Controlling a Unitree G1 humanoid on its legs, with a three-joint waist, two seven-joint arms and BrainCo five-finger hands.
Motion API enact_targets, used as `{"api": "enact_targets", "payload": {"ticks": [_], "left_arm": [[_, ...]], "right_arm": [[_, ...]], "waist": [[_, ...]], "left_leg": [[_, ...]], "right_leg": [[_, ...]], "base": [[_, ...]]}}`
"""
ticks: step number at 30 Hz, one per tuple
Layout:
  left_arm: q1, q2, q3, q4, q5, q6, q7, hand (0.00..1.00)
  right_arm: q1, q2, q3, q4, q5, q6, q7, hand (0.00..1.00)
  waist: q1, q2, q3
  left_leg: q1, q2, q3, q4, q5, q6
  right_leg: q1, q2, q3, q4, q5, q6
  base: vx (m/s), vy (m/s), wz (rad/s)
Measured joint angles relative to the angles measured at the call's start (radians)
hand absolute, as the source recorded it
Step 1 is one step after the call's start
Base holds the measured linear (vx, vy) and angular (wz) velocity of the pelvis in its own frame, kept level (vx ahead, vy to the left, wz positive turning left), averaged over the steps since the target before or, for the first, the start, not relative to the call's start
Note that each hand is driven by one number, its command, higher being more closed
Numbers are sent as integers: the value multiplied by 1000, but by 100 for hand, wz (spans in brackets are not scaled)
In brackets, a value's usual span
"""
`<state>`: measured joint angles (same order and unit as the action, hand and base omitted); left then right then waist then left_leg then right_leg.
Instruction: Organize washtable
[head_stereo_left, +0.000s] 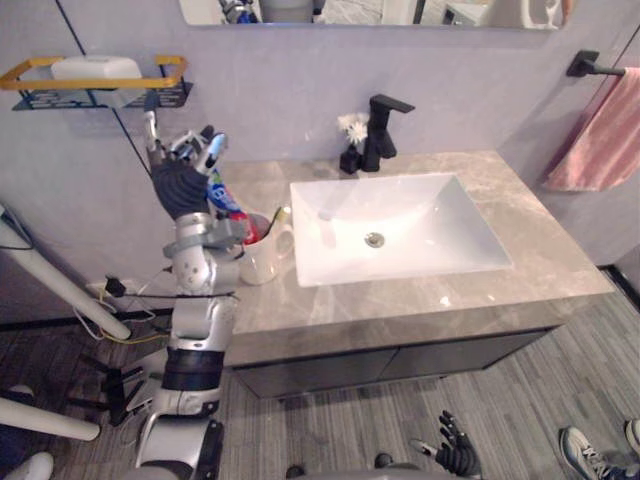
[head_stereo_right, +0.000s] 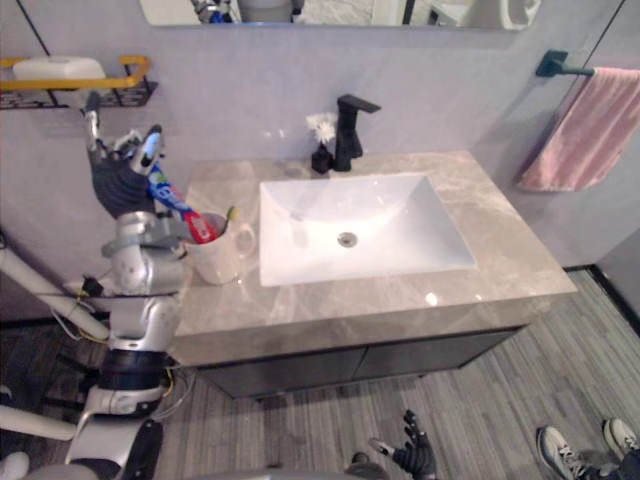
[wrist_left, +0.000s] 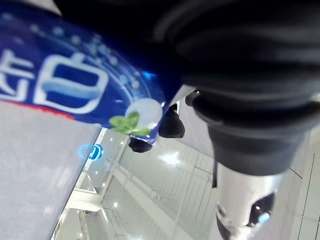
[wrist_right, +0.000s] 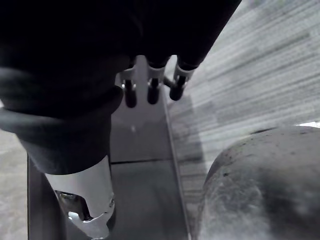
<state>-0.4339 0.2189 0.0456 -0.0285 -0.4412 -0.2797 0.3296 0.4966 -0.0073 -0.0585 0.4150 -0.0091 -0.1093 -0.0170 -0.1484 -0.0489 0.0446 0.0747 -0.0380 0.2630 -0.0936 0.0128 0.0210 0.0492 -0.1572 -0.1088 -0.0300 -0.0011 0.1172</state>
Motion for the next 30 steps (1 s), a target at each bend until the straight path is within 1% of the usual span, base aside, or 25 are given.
{"api": "enact_targets", "payload": {"ticks": [9, 19, 30], "left_arm": [[0, 0, -7, -4, -2, -1, -2, 0], [0, -17, -7, -14, -77, -14, -4, 0], [0, -19, -4, -13, -78, -15, -4, 0]], "right_arm": [[0, 0, 0, 0, 0, 0, 0, 0], [0, -1, 10, 0, -1, 0, -1, 0], [0, -3, 37, 0, -1, 0, -1, 0]], "waist": [[0, 0, 0], [0, 1, -1], [0, 1, -4]], "left_leg": [[1, 0, -1, 0, 0, 0], [2, -1, -2, 0, 1, 1], [2, -1, -2, 0, 1, 1]], "right_leg": [[1, 0, -1, 0, 0, 0], [2, -1, -1, 2, 0, 0], [2, -1, -1, 2, 0, 0]], "base": [[0, 0, 0], [0, 0, 0], [0, 0, 0]]}}
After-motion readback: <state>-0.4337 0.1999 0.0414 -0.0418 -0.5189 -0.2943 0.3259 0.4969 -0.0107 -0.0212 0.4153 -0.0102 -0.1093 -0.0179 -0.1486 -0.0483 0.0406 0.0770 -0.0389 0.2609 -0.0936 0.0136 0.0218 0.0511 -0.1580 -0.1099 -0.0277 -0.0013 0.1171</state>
